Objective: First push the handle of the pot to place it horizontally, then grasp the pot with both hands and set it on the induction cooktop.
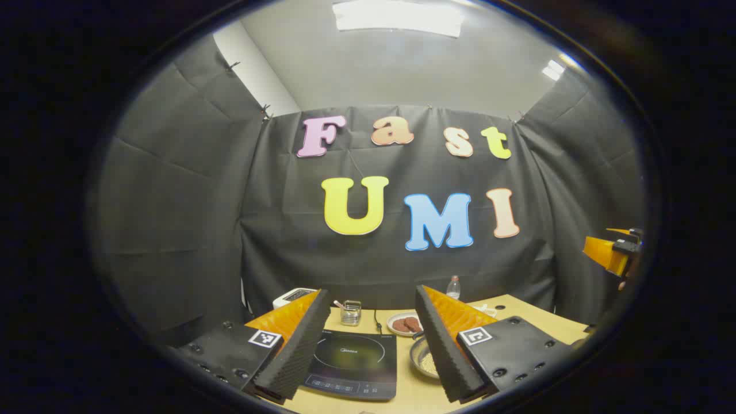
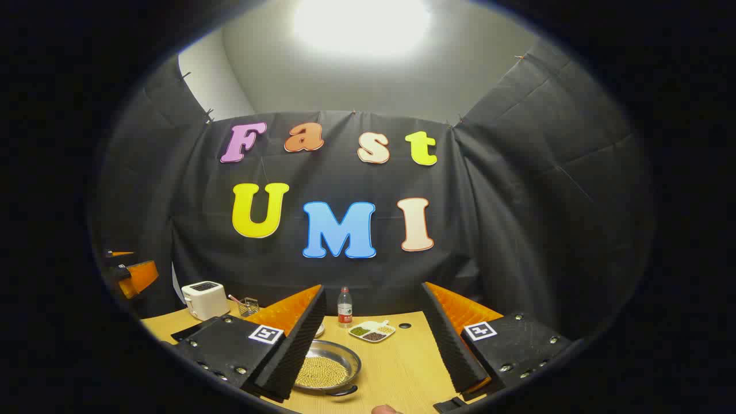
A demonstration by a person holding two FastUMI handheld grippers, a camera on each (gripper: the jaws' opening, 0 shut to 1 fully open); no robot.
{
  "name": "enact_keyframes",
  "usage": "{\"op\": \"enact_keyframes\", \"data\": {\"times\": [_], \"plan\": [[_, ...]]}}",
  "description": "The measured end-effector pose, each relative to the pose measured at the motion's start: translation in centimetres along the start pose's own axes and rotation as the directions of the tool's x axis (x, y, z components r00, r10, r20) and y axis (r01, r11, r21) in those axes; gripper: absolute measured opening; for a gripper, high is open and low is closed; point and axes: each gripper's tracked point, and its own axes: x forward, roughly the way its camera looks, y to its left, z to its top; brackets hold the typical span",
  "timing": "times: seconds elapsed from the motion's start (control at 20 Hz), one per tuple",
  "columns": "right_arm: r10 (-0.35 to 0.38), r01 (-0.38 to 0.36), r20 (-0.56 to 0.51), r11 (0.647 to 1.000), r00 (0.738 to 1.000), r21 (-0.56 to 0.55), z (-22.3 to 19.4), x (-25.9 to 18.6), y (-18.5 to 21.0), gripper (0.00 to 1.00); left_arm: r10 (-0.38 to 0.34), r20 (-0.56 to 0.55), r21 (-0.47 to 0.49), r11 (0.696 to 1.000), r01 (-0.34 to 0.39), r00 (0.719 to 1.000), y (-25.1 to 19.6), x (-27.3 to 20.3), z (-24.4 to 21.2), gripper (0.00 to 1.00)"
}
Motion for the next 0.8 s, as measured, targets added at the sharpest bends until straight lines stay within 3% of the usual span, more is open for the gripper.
{"op": "enact_keyframes", "data": {"times": [0.05,0.4,0.45,0.65,0.8], "plan": [[0.0,0.0,0.0,1.0,1.0,0.0,0.03,0.01,-0.1,0.98,0.001,0.0,0.003,1.0,-0.001,1.0,0.0,-0.21,-0.08,0.99],[0.005,-0.005,-0.023,1.0,1.0,-0.001,-0.83,-0.45,-0.33,0.98,-0.003,0.004,0.027,1.0,0.003,1.0,-0.28,-1.03,0.11,0.94],[0.007,-0.007,-0.025,1.0,1.0,-0.002,-0.83,-0.49,-0.33,0.98,-0.004,0.004,0.027,1.0,0.004,1.0,-0.29,-1.02,0.0,0.99],[0.009,-0.009,-0.028,1.0,1.0,-0.009,-0.81,-0.36,-0.38,0.98,-0.007,0.01,0.026,1.0,0.007,1.0,-0.13,-0.97,0.29,0.99],[0.013,-0.013,-0.035,1.0,0.999,-0.01,-0.89,-0.3,-0.25,0.99,-0.004,0.01,0.026,1.0,0.003,1.0,0.19,-0.84,0.22,0.94]]}}
